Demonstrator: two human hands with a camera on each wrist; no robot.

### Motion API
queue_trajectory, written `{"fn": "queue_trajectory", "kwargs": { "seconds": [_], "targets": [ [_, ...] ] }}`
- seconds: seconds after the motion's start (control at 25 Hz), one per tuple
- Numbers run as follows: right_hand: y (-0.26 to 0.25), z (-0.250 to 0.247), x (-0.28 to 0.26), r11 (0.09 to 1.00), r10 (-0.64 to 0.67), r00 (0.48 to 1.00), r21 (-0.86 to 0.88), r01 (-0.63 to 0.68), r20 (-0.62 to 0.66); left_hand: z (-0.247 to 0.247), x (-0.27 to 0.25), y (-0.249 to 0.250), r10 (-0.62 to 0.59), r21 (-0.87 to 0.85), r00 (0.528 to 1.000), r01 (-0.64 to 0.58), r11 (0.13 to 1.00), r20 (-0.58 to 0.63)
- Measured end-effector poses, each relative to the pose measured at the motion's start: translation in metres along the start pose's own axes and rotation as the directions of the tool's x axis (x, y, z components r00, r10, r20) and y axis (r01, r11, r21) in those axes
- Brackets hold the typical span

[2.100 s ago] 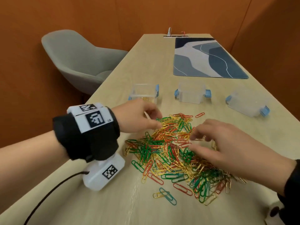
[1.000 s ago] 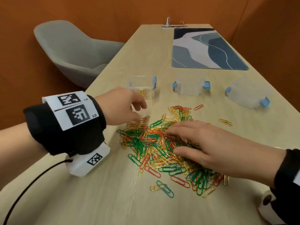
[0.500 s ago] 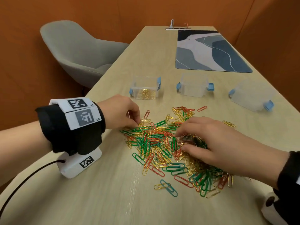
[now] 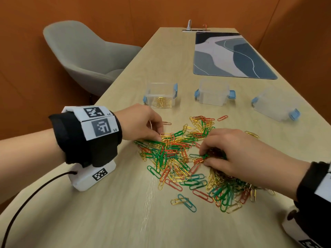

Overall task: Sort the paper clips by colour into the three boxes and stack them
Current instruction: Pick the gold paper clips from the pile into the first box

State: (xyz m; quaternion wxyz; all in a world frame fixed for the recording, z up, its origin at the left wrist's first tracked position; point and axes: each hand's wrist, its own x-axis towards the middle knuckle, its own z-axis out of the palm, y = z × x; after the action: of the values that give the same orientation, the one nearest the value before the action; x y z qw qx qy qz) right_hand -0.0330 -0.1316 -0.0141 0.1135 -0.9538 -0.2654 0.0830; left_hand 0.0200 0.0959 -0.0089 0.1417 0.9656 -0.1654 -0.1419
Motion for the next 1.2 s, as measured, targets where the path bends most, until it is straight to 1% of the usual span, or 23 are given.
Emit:
{"fn": "queue_trajectory", "kwargs": {
  "seconds": [0.12, 0.2, 0.24, 0.32, 0.4, 0.44, 0.48, 0.52, 0.6, 0.64, 0.68, 0.72, 0.8, 0.88, 1.04, 1.12, 1.2],
  "targets": [
    [0.001, -0.001, -0.002, 0.998, 0.052, 0.998, -0.03, -0.053, -0.047, 0.002, 0.0, 0.002, -0.019, 0.011, 0.999, 0.018, 1.0, 0.042],
    [0.0, -0.003, -0.003, 0.997, 0.062, 0.994, -0.033, -0.065, -0.087, 0.003, -0.001, 0.001, -0.029, -0.031, 0.998, 0.031, 0.999, 0.06],
    [-0.002, -0.003, -0.004, 0.999, 0.043, 0.994, -0.017, -0.045, -0.099, 0.003, -0.001, -0.001, -0.041, -0.075, 0.997, 0.046, 0.996, 0.069],
    [-0.009, -0.003, -0.004, 0.999, -0.022, 0.997, 0.038, 0.025, -0.074, 0.0, -0.003, -0.006, -0.067, -0.196, 0.993, 0.084, 0.977, 0.095],
    [-0.018, 0.0, -0.002, 0.993, -0.085, 0.996, 0.078, 0.087, -0.038, -0.007, -0.006, -0.012, -0.088, -0.305, 0.99, 0.118, 0.945, 0.108],
    [-0.022, 0.002, -0.001, 0.991, -0.104, 0.994, 0.084, 0.106, -0.028, -0.01, -0.008, -0.014, -0.101, -0.379, 0.989, 0.136, 0.915, 0.111],
    [-0.025, 0.004, 0.001, 0.99, -0.114, 0.993, 0.084, 0.115, -0.014, -0.012, -0.012, -0.013, -0.119, -0.483, 0.985, 0.167, 0.86, 0.128],
    [-0.028, 0.005, 0.003, 0.99, -0.119, 0.993, 0.08, 0.118, 0.009, -0.014, -0.014, -0.012, -0.142, -0.6, 0.977, 0.211, 0.772, 0.161],
    [-0.031, 0.006, 0.006, 0.99, -0.129, 0.99, 0.056, 0.126, 0.061, -0.015, -0.019, -0.01, -0.177, -0.765, 0.95, 0.313, 0.563, 0.258],
    [-0.032, 0.006, 0.006, 0.991, -0.131, 0.989, 0.044, 0.129, 0.067, -0.014, -0.021, -0.009, -0.184, -0.8, 0.933, 0.36, 0.48, 0.309],
    [-0.031, 0.006, 0.006, 0.991, -0.127, 0.99, 0.036, 0.125, 0.059, -0.013, -0.023, -0.008, -0.18, -0.817, 0.919, 0.395, 0.421, 0.352],
    [-0.03, 0.006, 0.006, 0.992, -0.122, 0.992, 0.029, 0.12, 0.044, -0.011, -0.024, -0.007, -0.167, -0.825, 0.91, 0.415, 0.384, 0.38],
    [-0.028, 0.008, 0.006, 0.993, -0.115, 0.993, 0.017, 0.115, 0.015, -0.008, -0.027, -0.005, -0.145, -0.829, 0.904, 0.428, 0.359, 0.403],
    [-0.028, 0.008, 0.006, 0.994, -0.113, 0.994, 0.011, 0.113, -0.001, -0.005, -0.03, -0.006, -0.135, -0.83, 0.904, 0.425, 0.36, 0.405],
    [-0.032, 0.006, 0.007, 0.994, -0.113, 0.992, 0.009, 0.113, 0.058, -0.006, -0.036, -0.005, -0.122, -0.822, 0.907, 0.418, 0.387, 0.404],
    [-0.033, 0.006, 0.008, 0.992, -0.123, 0.991, 0.005, 0.123, 0.058, -0.007, -0.038, -0.005, -0.115, -0.815, 0.909, 0.411, 0.408, 0.401],
    [-0.033, 0.007, 0.008, 0.991, -0.133, 0.989, -0.014, 0.134, 0.063, -0.006, -0.039, -0.002, -0.111, -0.811, 0.905, 0.418, 0.409, 0.41]
  ]
}}
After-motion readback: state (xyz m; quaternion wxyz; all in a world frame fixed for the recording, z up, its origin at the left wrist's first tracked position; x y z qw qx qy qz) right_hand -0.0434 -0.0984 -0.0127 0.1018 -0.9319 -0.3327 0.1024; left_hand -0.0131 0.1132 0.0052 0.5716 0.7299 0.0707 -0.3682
